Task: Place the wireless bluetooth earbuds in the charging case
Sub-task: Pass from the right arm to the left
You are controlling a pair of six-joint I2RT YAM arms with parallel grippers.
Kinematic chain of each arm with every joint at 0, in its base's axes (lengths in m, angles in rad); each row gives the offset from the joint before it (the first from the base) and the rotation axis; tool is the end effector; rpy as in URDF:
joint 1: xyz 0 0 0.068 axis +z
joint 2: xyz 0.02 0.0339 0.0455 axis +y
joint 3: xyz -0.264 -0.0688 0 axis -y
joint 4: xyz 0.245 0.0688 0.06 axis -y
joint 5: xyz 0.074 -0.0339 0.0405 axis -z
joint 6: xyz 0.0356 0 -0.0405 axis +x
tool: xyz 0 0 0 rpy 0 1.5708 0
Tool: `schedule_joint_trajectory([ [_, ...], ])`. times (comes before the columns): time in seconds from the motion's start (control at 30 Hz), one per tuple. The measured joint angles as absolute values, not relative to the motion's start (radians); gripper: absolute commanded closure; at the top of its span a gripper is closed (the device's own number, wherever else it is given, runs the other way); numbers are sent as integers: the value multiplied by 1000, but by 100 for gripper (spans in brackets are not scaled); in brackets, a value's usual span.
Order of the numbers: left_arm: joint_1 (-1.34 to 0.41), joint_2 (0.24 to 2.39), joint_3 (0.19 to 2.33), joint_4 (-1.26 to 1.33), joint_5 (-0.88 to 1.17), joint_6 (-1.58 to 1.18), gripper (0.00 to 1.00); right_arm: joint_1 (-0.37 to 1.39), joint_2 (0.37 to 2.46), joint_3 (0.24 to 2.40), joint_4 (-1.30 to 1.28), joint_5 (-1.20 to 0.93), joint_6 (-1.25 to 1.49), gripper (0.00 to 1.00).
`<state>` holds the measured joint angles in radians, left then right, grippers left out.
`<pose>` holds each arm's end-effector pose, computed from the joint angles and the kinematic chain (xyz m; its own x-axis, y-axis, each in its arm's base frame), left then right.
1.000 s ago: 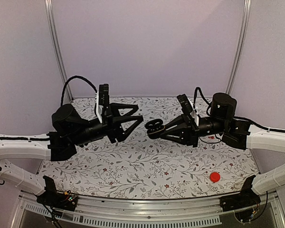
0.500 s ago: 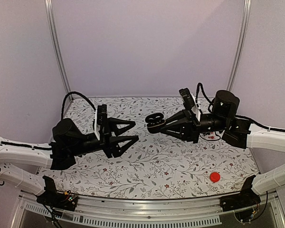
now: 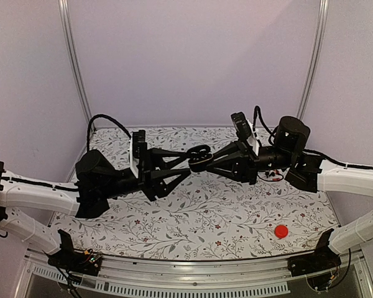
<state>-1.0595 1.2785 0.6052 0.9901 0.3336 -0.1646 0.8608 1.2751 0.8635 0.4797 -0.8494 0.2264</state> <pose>0.1245 -0.2457 0.2940 -0.0096 -0.2993 -0.9541 0.9881 0.1439 -0.0551 0.1680 0.2365 0.3296 -0.1788 0.0194 -0.9837 -0.9739 -0.1457 0.1742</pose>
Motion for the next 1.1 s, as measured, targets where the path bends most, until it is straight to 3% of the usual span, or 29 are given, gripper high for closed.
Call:
schedule_joint_trajectory([
  [0.33, -1063, 1314, 634, 984, 332, -170, 52, 861, 1278, 864, 487, -866, 225, 100],
  [0.7, -1066, 1331, 657, 961, 356, -176, 61, 861, 1278, 878, 479, -871, 211, 100],
  [1.1, -1073, 1351, 673, 966, 357, -177, 62, 861, 1284, 891, 475, -870, 205, 100],
])
